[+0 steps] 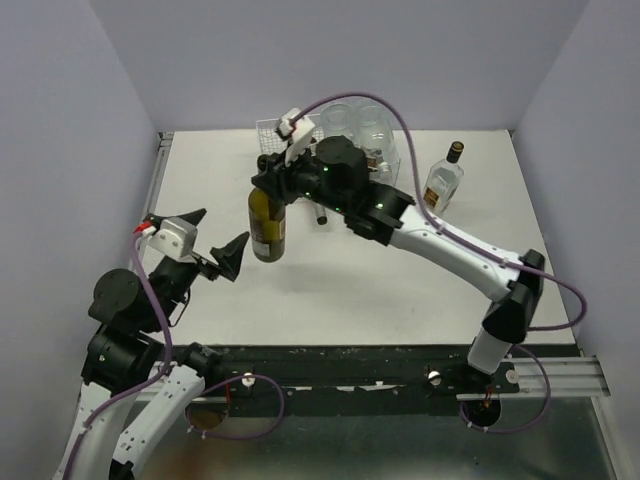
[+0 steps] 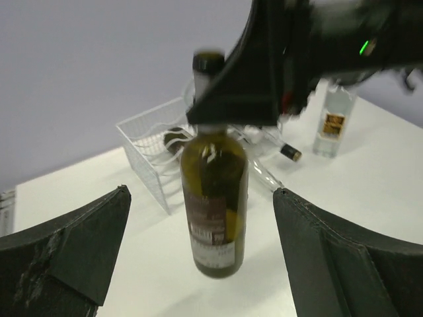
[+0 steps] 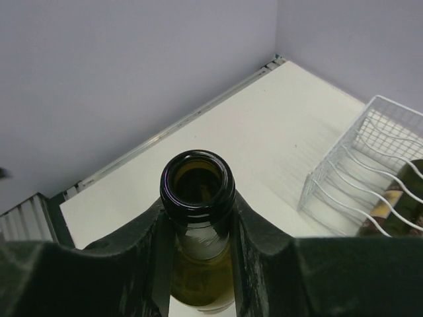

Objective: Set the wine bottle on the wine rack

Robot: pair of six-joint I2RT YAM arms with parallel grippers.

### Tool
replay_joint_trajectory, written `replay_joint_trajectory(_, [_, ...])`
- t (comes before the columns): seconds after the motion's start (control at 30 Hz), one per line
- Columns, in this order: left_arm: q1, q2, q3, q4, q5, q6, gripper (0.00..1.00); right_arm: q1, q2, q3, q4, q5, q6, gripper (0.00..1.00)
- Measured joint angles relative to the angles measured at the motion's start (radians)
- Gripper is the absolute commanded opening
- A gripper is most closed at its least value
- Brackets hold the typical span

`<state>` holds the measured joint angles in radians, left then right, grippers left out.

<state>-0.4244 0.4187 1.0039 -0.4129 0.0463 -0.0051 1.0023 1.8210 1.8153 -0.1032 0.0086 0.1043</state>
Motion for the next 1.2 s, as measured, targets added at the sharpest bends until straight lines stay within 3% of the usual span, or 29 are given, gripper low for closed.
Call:
replay_joint_trajectory(0.3, [0.0,0.031,-0.205,0.049,0.297,-0.052,0.99,0.0,-0.393,-0.183,-0.137,0.023,0.05,0.01])
replay_joint_trajectory(0.6, [0.0,0.221,-0.201,0.159,0.702,-0.12,0.99,0.0,-0.499,-0.285,-0.225,-0.034,0.124,0.01])
replay_joint_trajectory(0.87, [0.0,0.29,-0.228,0.206,0.855,-0.149,0.99,0.0,-0.54,-0.338,-0.201,-0.092,0.169,0.01])
replay_joint_trajectory(1.2, [0.0,0.317,-0.313,0.294,0.918,-0.206,0.96,0.0,-0.586,-0.354,-0.085,-0.146,0.185,0.01])
